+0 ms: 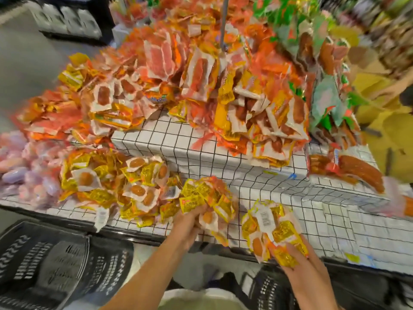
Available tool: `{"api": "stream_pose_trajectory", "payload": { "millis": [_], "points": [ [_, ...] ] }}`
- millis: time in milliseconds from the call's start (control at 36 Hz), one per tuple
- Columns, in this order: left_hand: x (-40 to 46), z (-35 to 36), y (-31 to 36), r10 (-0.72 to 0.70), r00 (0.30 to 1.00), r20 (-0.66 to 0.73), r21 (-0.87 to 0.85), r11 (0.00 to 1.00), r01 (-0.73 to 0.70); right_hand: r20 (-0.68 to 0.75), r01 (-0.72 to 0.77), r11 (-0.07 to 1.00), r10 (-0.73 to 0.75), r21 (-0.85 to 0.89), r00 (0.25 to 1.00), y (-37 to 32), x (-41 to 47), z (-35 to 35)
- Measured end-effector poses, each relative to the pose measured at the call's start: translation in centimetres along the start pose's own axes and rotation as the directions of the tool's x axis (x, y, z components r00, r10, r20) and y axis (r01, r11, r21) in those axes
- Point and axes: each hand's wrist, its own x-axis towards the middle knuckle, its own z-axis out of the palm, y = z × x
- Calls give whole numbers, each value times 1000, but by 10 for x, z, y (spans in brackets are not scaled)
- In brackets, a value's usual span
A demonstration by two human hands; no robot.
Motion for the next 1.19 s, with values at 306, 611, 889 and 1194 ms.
{"api": "stream_pose_trajectory", "payload": {
  "millis": [306, 611, 889, 1194],
  "points": [
    [-11, -34, 8, -28, 998, -63, 179, 983, 39, -75, 25, 999, -26, -22, 997, 32, -18, 5],
    [-40, -51, 40, 486, 874, 0, 414, 796, -442, 188, 68, 985, -38, -158, 981, 6, -24, 89],
    [-23, -35, 49, 674, 664, 324, 643, 358, -677, 337, 54, 917, 89, -394, 937, 41, 46, 133],
    [20, -39, 16, 408, 607, 682, 727, -284, -625, 345, 359, 619, -149, -698, 927, 74, 62, 110]
  ]
}}
